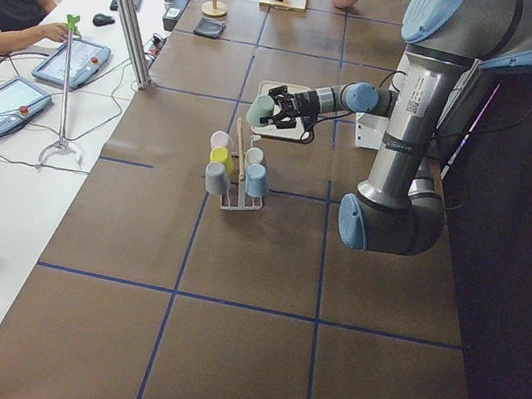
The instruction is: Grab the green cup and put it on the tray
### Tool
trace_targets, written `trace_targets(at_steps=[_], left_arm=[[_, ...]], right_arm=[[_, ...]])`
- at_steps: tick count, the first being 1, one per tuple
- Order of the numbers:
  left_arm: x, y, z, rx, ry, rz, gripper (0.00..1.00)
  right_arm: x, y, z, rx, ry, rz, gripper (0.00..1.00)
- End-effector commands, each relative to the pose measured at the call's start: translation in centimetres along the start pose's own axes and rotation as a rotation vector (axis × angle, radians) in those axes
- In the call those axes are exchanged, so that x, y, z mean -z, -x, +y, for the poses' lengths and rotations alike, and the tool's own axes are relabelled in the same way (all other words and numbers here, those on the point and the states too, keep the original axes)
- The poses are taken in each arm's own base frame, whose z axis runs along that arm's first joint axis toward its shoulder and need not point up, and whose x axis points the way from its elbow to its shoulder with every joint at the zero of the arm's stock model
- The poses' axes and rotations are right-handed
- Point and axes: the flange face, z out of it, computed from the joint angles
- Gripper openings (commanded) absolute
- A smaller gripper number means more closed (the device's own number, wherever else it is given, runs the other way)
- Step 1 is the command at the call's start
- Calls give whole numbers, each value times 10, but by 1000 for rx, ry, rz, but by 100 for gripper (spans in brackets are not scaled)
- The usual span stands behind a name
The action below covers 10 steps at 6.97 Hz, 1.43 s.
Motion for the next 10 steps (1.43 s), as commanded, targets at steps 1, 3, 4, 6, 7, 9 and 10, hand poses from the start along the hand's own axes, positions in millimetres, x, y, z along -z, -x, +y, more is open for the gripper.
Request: trace_targets(at_steps=[1,3,4,6,7,9,10], left_arm=[[31,44,57,227,-127,6,15],[51,75,88,610,-298,-34,15],[57,85,99,765,-393,-51,9],[61,95,111,965,-470,-85,8],[63,94,103,1128,-540,-8,8],[65,100,86,1367,-650,94,11],[58,103,68,1481,-656,127,12]], right_arm=[[0,1,-1,2,-2,0,100],[3,6,-6,7,-8,-3,100],[4,8,-8,10,-12,-5,100],[5,11,-12,12,-15,-7,100],[5,12,-14,13,-16,-8,100],[3,10,-14,11,-13,-6,100],[3,10,-14,9,-13,-6,100]])
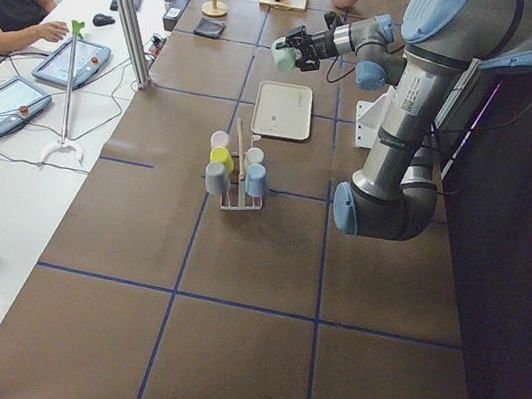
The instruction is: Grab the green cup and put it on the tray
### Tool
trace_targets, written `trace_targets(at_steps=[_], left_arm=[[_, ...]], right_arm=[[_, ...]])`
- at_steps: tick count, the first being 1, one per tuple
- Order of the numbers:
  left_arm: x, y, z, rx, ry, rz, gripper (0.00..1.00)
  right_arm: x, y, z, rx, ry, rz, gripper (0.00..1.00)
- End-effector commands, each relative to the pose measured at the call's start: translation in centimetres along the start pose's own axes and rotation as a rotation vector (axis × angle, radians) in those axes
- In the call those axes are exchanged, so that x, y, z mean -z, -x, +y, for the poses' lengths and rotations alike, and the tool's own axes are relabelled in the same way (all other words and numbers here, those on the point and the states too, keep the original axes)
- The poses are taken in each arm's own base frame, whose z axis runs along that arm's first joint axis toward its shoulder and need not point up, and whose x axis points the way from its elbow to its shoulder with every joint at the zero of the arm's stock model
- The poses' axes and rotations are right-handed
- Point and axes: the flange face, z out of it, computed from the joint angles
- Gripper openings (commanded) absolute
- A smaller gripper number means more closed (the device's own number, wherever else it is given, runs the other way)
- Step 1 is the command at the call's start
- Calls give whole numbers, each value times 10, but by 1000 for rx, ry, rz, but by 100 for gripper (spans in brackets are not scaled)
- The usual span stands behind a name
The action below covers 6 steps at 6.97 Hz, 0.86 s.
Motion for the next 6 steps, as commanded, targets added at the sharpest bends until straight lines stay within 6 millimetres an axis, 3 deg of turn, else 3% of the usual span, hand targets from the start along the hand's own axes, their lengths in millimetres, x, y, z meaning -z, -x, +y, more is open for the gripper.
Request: trace_targets(at_steps=[1,3,4,6], left_arm=[[-19,-19,-6,282,-48,30,10],[-24,-25,-12,571,-149,147,7],[-37,-44,-14,682,-181,185,5],[-48,-62,-14,767,-272,256,1]], right_arm=[[0,0,0,-1,0,0,100],[0,0,0,0,0,2,100],[-1,-1,0,-2,2,3,100],[-3,-3,0,-4,5,5,100]])
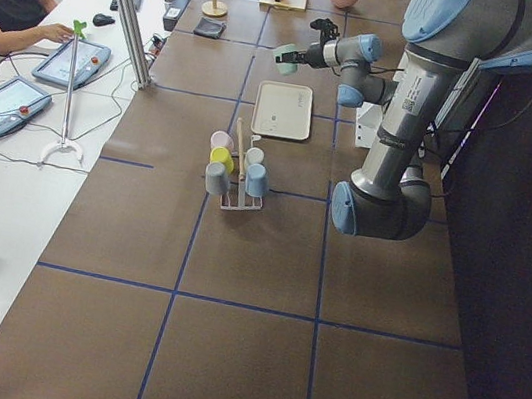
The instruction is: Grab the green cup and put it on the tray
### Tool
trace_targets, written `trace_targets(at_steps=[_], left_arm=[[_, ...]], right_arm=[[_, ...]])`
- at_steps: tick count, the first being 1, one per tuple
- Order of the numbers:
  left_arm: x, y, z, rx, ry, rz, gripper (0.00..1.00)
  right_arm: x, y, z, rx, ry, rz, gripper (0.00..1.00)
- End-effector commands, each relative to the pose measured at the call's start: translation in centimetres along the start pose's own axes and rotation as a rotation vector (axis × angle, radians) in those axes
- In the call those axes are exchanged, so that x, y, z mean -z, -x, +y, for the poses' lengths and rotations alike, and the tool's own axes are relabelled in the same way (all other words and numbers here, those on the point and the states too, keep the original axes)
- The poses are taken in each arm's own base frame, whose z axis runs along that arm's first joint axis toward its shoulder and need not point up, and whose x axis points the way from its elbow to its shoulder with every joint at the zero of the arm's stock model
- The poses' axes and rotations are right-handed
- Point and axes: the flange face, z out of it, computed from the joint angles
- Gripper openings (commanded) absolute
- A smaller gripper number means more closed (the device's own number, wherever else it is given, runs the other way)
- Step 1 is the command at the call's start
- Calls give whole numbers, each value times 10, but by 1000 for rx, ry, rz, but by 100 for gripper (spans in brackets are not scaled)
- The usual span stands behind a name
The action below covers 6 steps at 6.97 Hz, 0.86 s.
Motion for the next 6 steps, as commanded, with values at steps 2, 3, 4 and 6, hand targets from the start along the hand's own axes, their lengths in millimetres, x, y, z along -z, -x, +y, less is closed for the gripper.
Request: trace_targets(at_steps=[2,3,4,6], left_arm=[[-10,-15,12,126,-26,115,1],[-16,-17,20,177,-64,139,1],[-36,-24,50,214,-114,163,1],[-55,-28,91,261,-180,193,1]], right_arm=[[-3,-2,-1,-3,4,2,100],[-3,-2,-1,-4,5,3,100],[-3,-2,-1,-4,5,3,100],[-4,-4,-1,-6,6,4,100]])
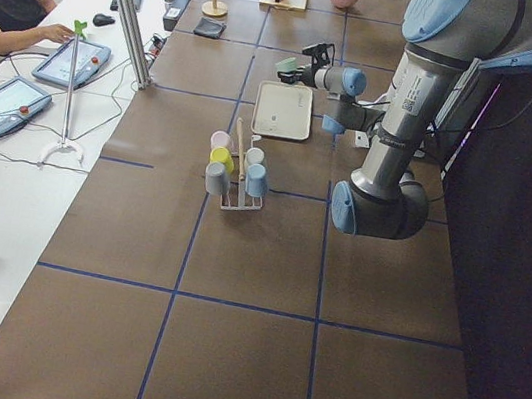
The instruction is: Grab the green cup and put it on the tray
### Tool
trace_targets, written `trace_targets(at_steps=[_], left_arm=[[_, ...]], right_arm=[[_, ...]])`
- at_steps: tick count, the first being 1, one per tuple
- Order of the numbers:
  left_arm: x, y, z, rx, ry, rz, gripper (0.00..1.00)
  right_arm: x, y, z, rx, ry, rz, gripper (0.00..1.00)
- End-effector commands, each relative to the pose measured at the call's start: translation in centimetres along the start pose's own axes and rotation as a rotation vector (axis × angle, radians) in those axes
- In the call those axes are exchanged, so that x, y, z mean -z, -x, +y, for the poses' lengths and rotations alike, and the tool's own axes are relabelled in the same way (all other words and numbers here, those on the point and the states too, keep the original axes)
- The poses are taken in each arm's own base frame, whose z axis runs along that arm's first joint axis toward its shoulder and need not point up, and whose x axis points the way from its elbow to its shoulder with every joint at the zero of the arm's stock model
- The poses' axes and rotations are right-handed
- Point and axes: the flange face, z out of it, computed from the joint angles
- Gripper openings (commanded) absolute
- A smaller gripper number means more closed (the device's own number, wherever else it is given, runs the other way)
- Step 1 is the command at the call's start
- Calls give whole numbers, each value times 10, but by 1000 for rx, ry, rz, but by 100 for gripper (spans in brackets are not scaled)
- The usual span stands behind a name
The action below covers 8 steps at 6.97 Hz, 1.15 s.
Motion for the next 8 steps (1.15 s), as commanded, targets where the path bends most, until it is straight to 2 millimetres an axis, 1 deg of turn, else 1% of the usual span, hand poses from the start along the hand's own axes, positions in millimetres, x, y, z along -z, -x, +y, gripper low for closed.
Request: trace_targets(at_steps=[1,2,3,4,5,6,7,8], left_arm=[[-4,3,20,34,-50,26,1],[-11,8,43,30,-45,22,2],[-24,18,80,31,-54,19,3],[-33,17,89,22,-57,14,4],[-40,14,89,17,-55,9,4],[-50,4,80,15,-68,6,5],[-63,-3,80,7,-67,-8,5],[-69,-7,79,5,-65,-9,5]], right_arm=[[2,-2,-1,-6,-3,0,100],[6,-10,-2,-20,-6,-8,100],[15,-29,-5,-55,-1,-39,100],[23,-50,-6,-87,-2,-62,100],[32,-66,-6,-114,-15,-60,100],[34,-73,-5,-107,-18,-59,100],[32,-83,-3,-111,-13,-58,100],[32,-100,-4,-90,-7,-69,100]])
